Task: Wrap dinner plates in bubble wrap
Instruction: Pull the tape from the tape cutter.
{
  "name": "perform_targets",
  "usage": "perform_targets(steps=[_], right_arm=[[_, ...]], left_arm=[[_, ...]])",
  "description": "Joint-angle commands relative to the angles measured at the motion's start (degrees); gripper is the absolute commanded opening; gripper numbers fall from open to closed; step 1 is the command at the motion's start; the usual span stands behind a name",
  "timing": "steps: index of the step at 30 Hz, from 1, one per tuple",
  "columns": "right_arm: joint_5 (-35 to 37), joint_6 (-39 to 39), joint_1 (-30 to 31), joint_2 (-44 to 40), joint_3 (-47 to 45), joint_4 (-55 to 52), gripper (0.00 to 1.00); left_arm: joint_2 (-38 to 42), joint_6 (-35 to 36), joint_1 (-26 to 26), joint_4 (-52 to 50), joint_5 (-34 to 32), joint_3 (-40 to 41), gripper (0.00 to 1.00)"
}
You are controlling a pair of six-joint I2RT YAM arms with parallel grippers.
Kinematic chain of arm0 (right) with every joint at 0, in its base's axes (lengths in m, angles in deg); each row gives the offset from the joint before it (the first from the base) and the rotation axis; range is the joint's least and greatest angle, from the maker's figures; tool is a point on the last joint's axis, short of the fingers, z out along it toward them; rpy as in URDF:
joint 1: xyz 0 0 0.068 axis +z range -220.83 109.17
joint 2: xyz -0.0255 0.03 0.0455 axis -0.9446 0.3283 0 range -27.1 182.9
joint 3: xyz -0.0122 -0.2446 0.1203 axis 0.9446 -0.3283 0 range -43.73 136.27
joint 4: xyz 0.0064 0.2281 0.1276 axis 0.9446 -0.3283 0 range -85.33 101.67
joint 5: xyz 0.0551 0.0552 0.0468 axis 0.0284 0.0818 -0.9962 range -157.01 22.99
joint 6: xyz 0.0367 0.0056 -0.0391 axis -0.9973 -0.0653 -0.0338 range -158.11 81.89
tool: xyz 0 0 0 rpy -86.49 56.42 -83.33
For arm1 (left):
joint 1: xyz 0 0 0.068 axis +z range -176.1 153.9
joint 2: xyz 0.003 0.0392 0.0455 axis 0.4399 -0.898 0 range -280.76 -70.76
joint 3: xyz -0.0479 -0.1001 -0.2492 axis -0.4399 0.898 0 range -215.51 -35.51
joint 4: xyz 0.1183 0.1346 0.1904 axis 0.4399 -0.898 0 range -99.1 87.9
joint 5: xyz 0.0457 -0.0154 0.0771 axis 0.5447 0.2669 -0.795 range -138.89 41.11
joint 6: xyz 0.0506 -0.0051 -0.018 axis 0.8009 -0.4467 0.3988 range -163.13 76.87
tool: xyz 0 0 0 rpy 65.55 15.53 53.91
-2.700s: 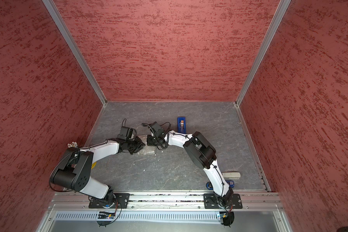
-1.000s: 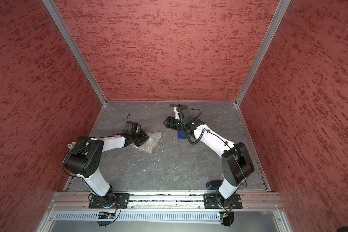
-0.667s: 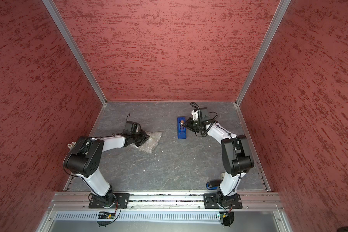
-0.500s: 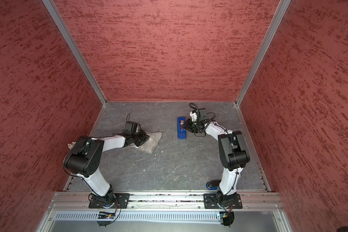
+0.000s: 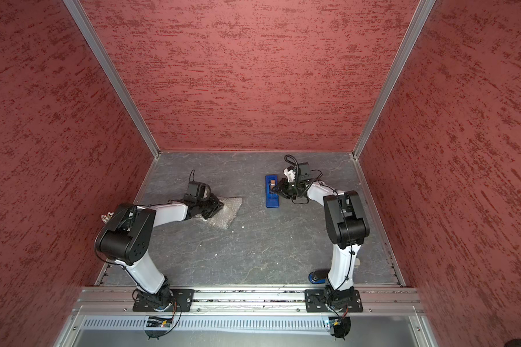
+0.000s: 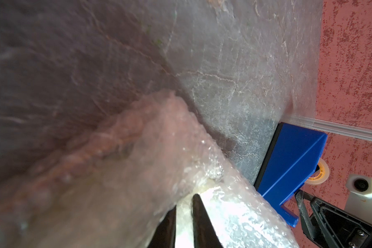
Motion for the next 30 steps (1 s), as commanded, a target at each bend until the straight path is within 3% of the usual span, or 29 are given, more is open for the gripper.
perform_targets(steps=[1, 10, 17, 30], right_arm=[[-1.78, -0.58, -0.07, 1.05, 0.43, 2.23, 0.28], [-1.72, -1.81, -0.08, 0.73, -1.02, 3.66, 0.19], [-2.65, -2.92, -0.06, -0.25, -1.37, 4.53, 0.01], [-3.63, -8.63, 0.44, -7.55, -4.83, 8.47, 0.0]], left_arm=[[-1.95, 1.03, 0.33, -5.31, -1.77, 2.13, 0.18], [-1.56, 1.04, 0.39, -5.39, -1.7, 2.47, 0.18], [-1.5, 0.91, 0.48, -5.48, -1.61, 2.54, 0.18], [-1.37, 0.94, 0.44, -5.32, -1.56, 3.03, 0.18]])
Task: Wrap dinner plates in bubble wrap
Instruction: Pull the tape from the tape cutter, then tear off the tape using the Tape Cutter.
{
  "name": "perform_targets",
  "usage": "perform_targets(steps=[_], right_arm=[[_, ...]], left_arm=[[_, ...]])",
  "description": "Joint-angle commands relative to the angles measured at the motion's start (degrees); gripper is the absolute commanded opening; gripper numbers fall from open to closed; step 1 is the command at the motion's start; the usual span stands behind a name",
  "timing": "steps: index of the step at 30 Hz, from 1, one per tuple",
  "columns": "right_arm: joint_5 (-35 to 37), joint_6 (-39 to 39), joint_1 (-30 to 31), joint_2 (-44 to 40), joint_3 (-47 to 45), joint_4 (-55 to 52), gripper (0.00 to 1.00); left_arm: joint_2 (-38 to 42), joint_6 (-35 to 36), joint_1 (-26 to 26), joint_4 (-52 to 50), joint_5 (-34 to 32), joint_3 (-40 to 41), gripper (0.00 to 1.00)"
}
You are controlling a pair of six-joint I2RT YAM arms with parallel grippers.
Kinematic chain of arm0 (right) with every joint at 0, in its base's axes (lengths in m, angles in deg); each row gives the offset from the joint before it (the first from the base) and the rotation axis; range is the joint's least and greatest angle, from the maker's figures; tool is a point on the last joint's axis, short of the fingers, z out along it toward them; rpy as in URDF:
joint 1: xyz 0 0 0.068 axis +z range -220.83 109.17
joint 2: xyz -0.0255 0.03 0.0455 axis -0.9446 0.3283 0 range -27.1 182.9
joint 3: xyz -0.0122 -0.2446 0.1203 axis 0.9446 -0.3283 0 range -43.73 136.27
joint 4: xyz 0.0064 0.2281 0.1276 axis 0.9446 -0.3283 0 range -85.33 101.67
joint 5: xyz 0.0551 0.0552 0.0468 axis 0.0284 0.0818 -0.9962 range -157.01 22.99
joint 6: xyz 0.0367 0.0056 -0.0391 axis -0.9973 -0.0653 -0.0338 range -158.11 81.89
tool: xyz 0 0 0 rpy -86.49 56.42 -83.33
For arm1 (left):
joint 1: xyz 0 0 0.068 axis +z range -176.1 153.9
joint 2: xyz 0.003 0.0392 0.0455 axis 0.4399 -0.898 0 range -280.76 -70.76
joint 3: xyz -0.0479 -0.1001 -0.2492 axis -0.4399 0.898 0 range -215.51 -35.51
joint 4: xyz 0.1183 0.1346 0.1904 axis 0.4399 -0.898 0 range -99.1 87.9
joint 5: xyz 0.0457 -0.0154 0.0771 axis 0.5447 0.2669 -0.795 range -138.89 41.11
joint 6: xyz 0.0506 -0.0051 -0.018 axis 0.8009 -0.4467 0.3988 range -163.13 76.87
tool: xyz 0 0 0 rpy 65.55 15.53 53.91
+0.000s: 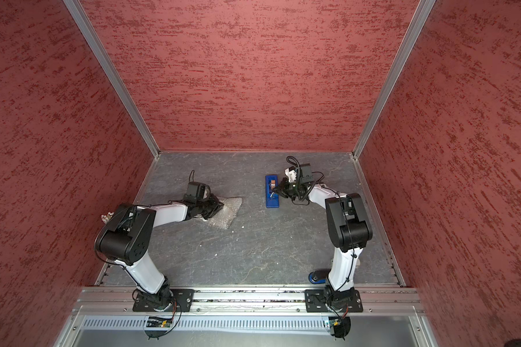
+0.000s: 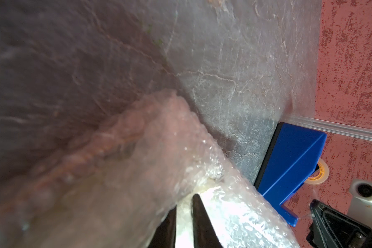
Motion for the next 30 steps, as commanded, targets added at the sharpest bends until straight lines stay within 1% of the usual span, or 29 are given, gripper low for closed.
perform_targets(steps=[1, 7, 11, 21, 24, 30], right_arm=[[-1.77, -2.29, 0.49, -3.82, -0.93, 3.61, 0.0], [-2.65, -4.21, 0.99, -4.93, -3.38, 6.2, 0.0], [-2.48, -4.4, 1.27, -6.52, -4.36, 5.65, 0.0], [-0.47, -7.93, 3.32, -13.71, -15.78, 10.23, 0.0], [0.26, -8.73, 3.85, -14.21, -18.05, 11.29, 0.0], [1.68, -7.77, 4.42, -13.81, -18.66, 10.07, 0.0]], left_arm=[[-1.43, 0.95, 0.39, -6.15, -1.7, 2.36, 0.18], [-1.48, 1.02, 0.43, -6.22, -1.52, 2.27, 0.18], [-1.48, 1.03, 0.44, -6.22, -1.67, 2.53, 0.18], [-2.33, 1.12, 0.53, -6.06, -1.52, 2.35, 0.18], [-2.57, 0.78, 0.61, -5.63, -0.99, 2.59, 0.18], [-2.89, 0.64, 0.61, -5.17, -0.9, 2.88, 0.18]])
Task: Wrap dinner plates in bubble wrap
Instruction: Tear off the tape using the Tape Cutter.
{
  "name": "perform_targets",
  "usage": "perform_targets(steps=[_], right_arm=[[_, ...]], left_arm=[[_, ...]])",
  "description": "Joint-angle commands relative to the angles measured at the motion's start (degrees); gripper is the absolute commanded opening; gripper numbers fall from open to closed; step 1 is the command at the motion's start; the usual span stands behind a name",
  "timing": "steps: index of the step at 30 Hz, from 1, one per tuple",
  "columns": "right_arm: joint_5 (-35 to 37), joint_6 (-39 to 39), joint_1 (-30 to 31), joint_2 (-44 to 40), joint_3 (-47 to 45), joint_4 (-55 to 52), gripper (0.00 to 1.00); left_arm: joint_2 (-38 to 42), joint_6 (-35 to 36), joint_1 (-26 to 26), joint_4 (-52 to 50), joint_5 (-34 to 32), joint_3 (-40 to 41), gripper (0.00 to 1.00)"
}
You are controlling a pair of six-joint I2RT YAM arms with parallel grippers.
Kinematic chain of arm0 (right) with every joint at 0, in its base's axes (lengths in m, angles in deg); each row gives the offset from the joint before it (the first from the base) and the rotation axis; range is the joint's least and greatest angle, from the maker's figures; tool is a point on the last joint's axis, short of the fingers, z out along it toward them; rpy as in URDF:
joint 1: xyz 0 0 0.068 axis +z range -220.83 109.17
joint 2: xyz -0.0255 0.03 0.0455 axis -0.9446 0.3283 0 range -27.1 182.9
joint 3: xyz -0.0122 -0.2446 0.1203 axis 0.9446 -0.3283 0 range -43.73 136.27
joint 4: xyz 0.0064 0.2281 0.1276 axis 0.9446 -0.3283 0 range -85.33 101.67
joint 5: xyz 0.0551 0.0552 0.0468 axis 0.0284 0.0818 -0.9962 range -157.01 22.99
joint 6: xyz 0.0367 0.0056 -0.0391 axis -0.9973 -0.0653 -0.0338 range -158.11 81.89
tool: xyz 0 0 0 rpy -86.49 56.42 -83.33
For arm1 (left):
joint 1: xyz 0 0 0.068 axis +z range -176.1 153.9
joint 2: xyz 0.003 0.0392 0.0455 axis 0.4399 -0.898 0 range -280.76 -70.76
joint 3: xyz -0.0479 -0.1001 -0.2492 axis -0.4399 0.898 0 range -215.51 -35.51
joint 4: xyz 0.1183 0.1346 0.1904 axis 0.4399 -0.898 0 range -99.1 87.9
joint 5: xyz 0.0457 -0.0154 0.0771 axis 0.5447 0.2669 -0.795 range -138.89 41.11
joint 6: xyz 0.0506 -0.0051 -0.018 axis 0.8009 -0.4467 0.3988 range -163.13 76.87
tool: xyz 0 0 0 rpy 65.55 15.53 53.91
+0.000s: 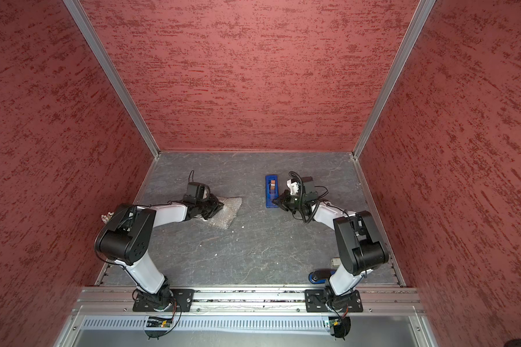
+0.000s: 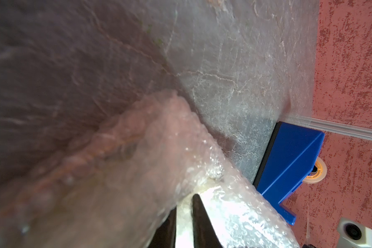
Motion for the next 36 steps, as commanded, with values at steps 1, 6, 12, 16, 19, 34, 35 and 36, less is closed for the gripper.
perform_targets(steps=[1, 6, 12, 16, 19, 34, 35, 36], right_arm=[[0.01, 0.02, 1.01, -0.93, -0.56, -0.3, 0.0], [0.16, 0.37, 1.08, -0.73, -0.98, -0.67, 0.0], [0.31, 0.27, 1.19, -2.17, -2.94, -0.58, 0.0], [0.34, -0.2, 1.25, -2.01, -4.25, 0.5, 0.0], [0.48, -0.15, 1.27, -0.77, -4.57, 1.18, 0.0], [22.32, 10.19, 2.1, 2.71, -0.45, -8.39, 0.0], [22.81, 9.97, 2.46, 1.33, -1.14, -7.62, 0.0], [23.77, 9.94, 2.82, 0.33, -1.48, -7.51, 0.0]], left_arm=[[-2.8, 0.62, 0.35, -6.0, -1.58, 2.49, 0.18], [-3.04, 0.44, 0.44, -5.91, -1.41, 2.66, 0.17], [-3.08, 0.44, 0.44, -5.91, -1.41, 2.66, 0.17], [-3.06, 0.44, 0.53, -5.91, -1.41, 2.75, 0.17], [-3.09, 0.44, 0.53, -6.01, -1.49, 2.8, 0.17], [-2.46, 0.44, 1.04, -6.13, -1.32, 3.1, 0.17], [-2.51, 0.44, 1.01, -6.08, -1.32, 3.21, 0.17], [-2.57, 0.44, 1.01, -6.01, -1.32, 3.28, 0.17]])
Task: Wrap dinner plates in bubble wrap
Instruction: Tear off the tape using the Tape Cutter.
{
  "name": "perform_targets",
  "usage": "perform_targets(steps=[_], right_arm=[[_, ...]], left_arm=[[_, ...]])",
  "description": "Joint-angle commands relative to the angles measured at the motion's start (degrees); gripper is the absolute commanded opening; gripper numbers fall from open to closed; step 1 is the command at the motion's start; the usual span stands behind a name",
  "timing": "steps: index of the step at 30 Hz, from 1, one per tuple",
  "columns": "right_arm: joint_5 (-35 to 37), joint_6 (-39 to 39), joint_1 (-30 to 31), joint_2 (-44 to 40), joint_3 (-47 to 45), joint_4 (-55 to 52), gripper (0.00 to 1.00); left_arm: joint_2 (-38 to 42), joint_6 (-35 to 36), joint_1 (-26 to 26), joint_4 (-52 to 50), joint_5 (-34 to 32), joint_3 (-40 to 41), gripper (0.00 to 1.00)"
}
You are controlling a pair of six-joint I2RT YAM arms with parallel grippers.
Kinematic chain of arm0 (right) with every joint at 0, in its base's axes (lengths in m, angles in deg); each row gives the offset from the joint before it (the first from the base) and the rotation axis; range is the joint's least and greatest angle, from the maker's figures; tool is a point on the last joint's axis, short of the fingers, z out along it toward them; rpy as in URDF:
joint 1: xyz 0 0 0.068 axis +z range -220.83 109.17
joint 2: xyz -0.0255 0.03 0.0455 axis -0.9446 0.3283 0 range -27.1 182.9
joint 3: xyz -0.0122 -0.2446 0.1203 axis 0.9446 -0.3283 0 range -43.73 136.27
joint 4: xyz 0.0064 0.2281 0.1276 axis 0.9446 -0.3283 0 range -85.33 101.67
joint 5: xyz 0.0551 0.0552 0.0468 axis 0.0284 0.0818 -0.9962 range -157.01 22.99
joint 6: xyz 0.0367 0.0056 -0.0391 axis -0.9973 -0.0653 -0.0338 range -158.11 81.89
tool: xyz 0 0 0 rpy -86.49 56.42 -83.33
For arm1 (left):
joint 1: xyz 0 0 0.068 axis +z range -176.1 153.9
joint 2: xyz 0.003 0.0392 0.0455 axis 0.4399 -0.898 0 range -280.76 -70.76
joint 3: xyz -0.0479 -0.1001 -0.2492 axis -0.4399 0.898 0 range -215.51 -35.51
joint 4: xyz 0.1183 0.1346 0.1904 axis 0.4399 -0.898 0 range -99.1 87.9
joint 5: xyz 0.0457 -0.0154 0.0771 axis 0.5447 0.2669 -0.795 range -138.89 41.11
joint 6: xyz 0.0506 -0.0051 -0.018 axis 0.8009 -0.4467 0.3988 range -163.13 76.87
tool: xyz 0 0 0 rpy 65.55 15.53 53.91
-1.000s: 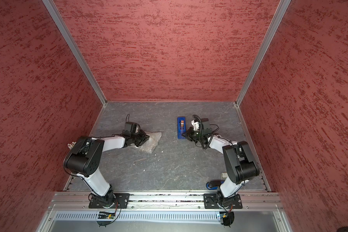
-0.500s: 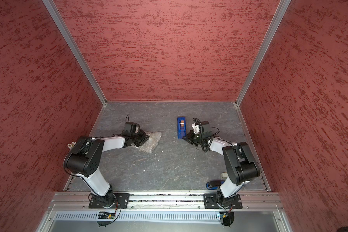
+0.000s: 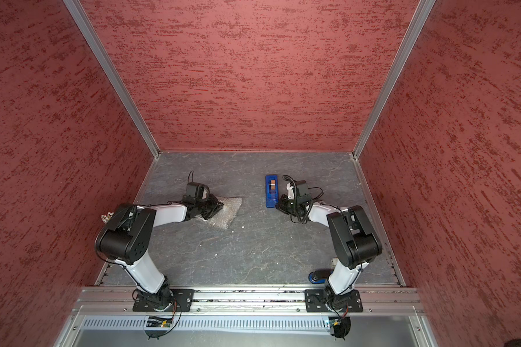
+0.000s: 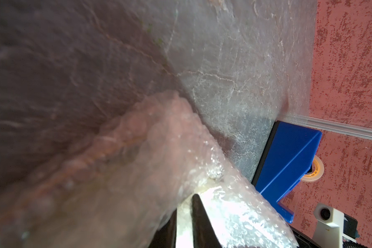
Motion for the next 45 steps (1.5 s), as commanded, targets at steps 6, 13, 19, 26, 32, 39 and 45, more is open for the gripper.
perform_targets(steps=[6, 13, 19, 26, 32, 39, 45], right_arm=[[13.15, 1.43, 2.16, -8.51, -3.63, -5.39, 0.0], [11.76, 2.6, 2.84, -5.35, -2.22, -6.04, 0.0], [6.53, 0.04, 4.55, -6.59, -2.79, -3.95, 0.0], [1.04, -6.34, 5.22, -11.46, -3.41, -1.04, 0.0], [-1.92, -9.12, 5.31, -11.47, -3.38, 1.21, 0.0], [-2.36, -10.36, 5.31, -9.32, -6.13, 3.86, 0.0], [-1.12, -9.82, 5.31, -5.25, -7.27, 5.34, 0.0]], left_arm=[[-2.69, 0.04, 0.57, -6.85, -2.02, 2.6, 0.17], [-2.41, 0.27, 0.88, -7.02, -1.9, 2.54, 0.17], [-2.42, 0.18, 0.97, -6.93, -1.91, 2.7, 0.17], [-2.47, 0.18, 1.04, -6.93, -1.73, 2.6, 0.17], [-2.34, 0.09, 1.06, -6.85, -1.74, 2.77, 0.17], [-2.68, 0.06, 1.06, -6.72, -1.66, 2.82, 0.17], [-2.75, 0.0, 1.15, -6.76, -1.49, 2.69, 0.17]])
